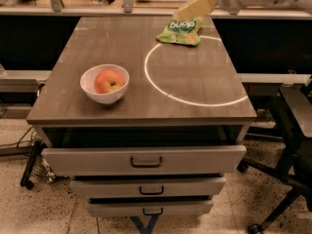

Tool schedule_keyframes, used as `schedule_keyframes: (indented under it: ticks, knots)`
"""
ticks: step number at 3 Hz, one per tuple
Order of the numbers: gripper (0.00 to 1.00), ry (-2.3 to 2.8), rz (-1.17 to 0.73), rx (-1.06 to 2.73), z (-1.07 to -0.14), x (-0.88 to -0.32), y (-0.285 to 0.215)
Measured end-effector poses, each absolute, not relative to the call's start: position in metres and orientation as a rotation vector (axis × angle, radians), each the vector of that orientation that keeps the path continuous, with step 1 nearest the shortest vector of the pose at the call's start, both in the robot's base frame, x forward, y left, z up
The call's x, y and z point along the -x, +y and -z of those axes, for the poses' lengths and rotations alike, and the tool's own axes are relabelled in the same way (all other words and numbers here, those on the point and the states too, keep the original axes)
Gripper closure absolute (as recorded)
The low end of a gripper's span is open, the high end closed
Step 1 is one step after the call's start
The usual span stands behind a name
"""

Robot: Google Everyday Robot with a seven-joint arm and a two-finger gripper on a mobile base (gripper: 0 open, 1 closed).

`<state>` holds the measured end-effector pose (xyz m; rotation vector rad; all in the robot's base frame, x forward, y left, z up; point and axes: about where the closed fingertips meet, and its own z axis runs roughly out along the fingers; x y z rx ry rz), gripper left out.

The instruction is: Place apple into white bowl

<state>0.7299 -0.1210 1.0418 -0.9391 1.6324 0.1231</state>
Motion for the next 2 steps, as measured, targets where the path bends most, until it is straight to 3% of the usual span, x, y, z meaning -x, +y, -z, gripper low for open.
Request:
schedule_keyframes:
  ticks: [1, 2]
  knots:
    - [0.00, 1.608, 0.176, 0.815, -1.103, -0.717, -0.168]
    - [0.00, 1.575, 0.303, 0.735, -1.130, -0.711, -0.205]
